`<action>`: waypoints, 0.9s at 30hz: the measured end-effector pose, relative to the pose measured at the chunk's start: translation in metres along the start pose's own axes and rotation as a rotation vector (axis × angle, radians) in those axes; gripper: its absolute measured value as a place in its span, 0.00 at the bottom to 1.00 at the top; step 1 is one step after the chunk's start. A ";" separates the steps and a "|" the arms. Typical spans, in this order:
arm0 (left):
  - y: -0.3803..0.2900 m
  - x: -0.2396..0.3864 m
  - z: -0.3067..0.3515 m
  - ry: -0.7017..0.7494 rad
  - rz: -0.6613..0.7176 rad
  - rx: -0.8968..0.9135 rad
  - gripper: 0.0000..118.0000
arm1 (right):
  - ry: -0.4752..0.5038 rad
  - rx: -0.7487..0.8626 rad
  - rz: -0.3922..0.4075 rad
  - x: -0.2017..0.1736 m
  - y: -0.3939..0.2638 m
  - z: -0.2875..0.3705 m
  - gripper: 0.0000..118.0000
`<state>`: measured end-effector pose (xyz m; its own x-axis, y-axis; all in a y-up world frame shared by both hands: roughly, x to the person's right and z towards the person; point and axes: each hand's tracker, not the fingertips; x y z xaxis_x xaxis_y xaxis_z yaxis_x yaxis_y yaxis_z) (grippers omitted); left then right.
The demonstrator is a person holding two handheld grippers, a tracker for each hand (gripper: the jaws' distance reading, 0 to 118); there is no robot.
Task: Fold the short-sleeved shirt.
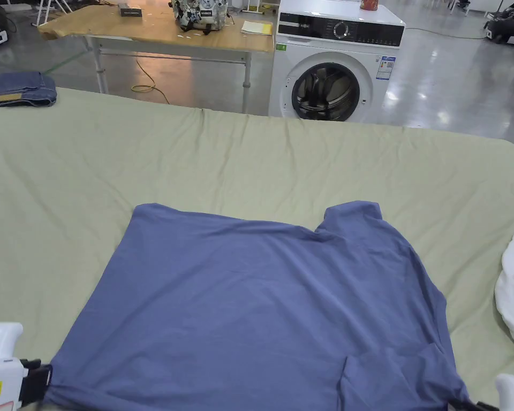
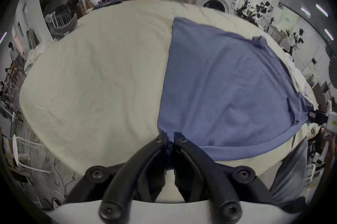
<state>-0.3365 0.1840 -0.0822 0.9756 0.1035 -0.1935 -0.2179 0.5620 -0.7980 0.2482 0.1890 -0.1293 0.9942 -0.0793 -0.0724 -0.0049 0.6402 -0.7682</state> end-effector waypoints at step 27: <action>0.190 0.025 -0.140 -0.009 -0.096 0.040 0.01 | -0.093 -0.044 -0.071 -0.007 0.153 -0.165 0.06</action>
<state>-0.3570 0.1787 -0.3191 0.9922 0.0545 -0.1121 -0.1222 0.6022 -0.7890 0.2226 0.1619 -0.3515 0.9979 -0.0503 0.0408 0.0628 0.6010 -0.7968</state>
